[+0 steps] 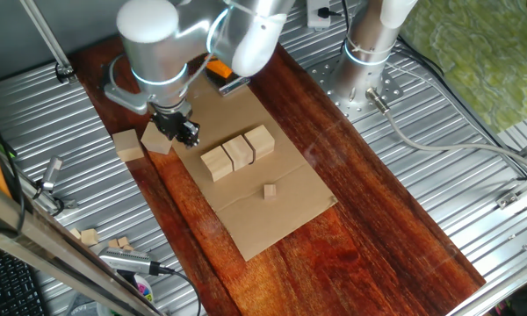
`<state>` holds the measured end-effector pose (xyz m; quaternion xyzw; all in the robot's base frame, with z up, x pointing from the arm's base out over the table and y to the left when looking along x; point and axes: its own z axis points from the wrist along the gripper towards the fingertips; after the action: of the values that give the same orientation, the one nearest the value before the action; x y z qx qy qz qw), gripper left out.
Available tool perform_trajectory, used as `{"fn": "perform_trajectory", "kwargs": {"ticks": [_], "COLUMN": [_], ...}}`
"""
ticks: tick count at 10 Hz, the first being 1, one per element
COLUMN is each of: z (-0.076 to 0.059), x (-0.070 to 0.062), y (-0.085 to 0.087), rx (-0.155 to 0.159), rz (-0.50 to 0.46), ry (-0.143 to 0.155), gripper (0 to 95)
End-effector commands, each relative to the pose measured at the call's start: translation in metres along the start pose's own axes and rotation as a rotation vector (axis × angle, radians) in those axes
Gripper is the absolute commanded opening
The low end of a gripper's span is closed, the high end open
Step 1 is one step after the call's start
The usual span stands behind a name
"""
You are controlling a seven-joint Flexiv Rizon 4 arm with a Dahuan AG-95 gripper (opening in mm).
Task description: Stack the blocks into a pyramid shape
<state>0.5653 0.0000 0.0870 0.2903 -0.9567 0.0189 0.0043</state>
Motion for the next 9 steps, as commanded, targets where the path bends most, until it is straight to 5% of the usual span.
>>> {"fn": "perform_trajectory", "kwargs": {"ticks": [1,3,4,6,9], "z": [-0.001,-0.013,-0.013,-0.013,-0.013], "x": [-0.001,-0.008,-0.008,-0.008,-0.008], "y": [0.001,0.007,0.007,0.007,0.007], "rx": [-0.017,-0.023,-0.025,-0.034,0.0], "rz": [0.023,0.004,-0.005,0.002,0.022], "ry": [-0.017,-0.001,0.0,0.034,0.067], "gripper": [57.0,57.0,38.0,38.0,38.0]}}
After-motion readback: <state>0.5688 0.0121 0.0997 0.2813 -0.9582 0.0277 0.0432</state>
